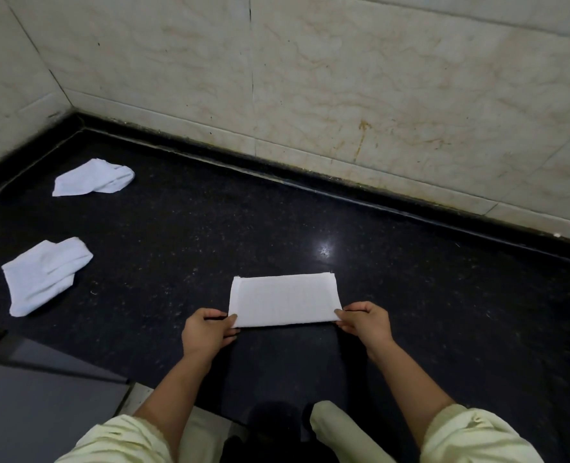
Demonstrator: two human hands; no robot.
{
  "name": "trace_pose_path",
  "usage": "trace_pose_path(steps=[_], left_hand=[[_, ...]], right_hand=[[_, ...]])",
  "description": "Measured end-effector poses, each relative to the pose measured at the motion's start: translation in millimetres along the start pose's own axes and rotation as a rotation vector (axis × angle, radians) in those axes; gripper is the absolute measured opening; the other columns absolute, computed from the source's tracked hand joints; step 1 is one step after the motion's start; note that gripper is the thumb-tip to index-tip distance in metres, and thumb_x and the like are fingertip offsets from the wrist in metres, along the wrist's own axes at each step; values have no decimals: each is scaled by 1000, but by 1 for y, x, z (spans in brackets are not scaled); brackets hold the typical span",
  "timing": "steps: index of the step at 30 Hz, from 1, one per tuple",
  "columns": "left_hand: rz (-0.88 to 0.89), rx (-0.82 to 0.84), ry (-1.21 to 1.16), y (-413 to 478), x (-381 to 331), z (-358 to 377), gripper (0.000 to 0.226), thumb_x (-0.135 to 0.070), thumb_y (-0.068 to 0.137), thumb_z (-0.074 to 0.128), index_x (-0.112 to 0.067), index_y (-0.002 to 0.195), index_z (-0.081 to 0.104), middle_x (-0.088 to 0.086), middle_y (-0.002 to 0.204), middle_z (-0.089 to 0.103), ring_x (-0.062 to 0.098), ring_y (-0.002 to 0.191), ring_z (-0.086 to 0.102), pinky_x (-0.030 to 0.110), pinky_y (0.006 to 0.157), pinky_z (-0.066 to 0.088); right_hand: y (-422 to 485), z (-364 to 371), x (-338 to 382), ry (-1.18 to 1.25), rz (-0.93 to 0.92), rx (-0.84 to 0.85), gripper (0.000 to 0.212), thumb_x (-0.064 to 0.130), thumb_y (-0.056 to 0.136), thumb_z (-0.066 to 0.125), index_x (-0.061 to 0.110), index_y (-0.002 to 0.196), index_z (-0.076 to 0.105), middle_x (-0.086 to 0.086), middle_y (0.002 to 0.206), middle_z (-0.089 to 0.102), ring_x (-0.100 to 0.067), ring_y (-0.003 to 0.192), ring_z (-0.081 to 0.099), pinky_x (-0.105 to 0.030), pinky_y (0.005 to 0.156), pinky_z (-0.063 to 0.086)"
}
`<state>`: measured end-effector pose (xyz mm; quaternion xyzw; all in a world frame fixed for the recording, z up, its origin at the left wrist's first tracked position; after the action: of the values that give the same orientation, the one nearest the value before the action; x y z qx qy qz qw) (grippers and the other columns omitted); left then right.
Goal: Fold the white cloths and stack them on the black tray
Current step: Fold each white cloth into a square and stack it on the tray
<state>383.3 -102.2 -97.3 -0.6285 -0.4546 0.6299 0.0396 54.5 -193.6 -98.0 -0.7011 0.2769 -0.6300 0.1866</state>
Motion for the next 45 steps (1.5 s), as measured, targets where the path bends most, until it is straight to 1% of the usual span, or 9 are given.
trace_pose_path(steps=[6, 12, 19, 23, 28, 32, 38, 42, 45], left_hand=[[47, -11, 149, -1, -3, -1, 25, -12, 81, 76, -5, 99, 59, 13, 85, 69, 22, 69, 69, 30, 59, 58], [334, -40, 518, 0, -28, 4, 39, -27, 76, 79, -16, 105, 55, 6, 96, 59, 17, 84, 58, 31, 74, 48], [297, 40, 507, 2, -23, 10, 44, -25, 77, 79, -15, 112, 54, 1, 96, 57, 16, 86, 57, 25, 72, 43], [275, 74, 466, 10, -20, 4, 37, -28, 81, 75, -15, 110, 58, 0, 94, 60, 15, 86, 60, 24, 73, 45], [275, 91, 438, 15, -16, 1, 28, -25, 83, 73, -15, 107, 62, 1, 93, 63, 14, 84, 61, 23, 69, 45], [274, 96, 420, 17, -14, 1, 26, -22, 81, 75, -16, 103, 61, 3, 90, 63, 15, 80, 62, 23, 69, 47], [268, 111, 380, 17, -15, 2, 23, -19, 80, 76, -17, 97, 62, 4, 89, 64, 16, 79, 63, 20, 68, 48], [269, 115, 376, 18, -16, 2, 23, -18, 79, 76, -14, 97, 63, 5, 86, 65, 14, 75, 61, 16, 64, 45], [269, 116, 375, 18, -16, 0, 21, -16, 80, 75, -13, 96, 63, 5, 84, 64, 12, 72, 59, 14, 62, 43]], right_hand=[[1, 1, 1, -60, -2, -14, 16, 4, 80, 75, 4, 87, 60, -16, 85, 70, -23, 69, 66, -29, 67, 56], [1, 4, 15, -83, -8, -55, 17, 6, 80, 74, 8, 82, 57, -14, 95, 68, -22, 78, 64, -25, 61, 50], [-9, 31, 25, 69, 164, 93, 19, 5, 75, 69, 4, 95, 70, -7, 87, 71, -18, 83, 64, -27, 68, 49], [-23, 62, 48, -25, 83, 210, 21, 5, 74, 67, 10, 94, 73, -5, 82, 70, -16, 76, 62, -27, 68, 49], [-41, 106, 69, -189, -62, 296, 28, 0, 77, 71, 7, 104, 65, -7, 81, 64, -14, 66, 57, -21, 56, 50], [-46, 138, 66, -255, -68, 346, 29, 1, 77, 73, 4, 105, 65, -8, 82, 64, -14, 65, 58, -22, 58, 52], [-44, 178, 36, -355, -24, 351, 29, 2, 80, 73, 5, 108, 64, -4, 78, 63, -11, 65, 60, -24, 65, 54], [-39, 190, 20, -423, -52, 320, 25, 7, 79, 74, 13, 101, 63, -9, 95, 67, -19, 83, 65, -33, 81, 57], [-40, 197, 14, -440, -56, 329, 20, 8, 79, 74, 16, 93, 63, -12, 98, 68, -21, 84, 64, -33, 77, 55]])
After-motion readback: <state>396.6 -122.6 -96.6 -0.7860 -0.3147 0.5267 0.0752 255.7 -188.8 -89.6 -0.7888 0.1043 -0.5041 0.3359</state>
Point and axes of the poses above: each hand's wrist, its own y-axis towards the middle knuckle, its own z-axis out of the palm, x = y × z, the point moved 9 cm from there along y, towards the middle knuckle
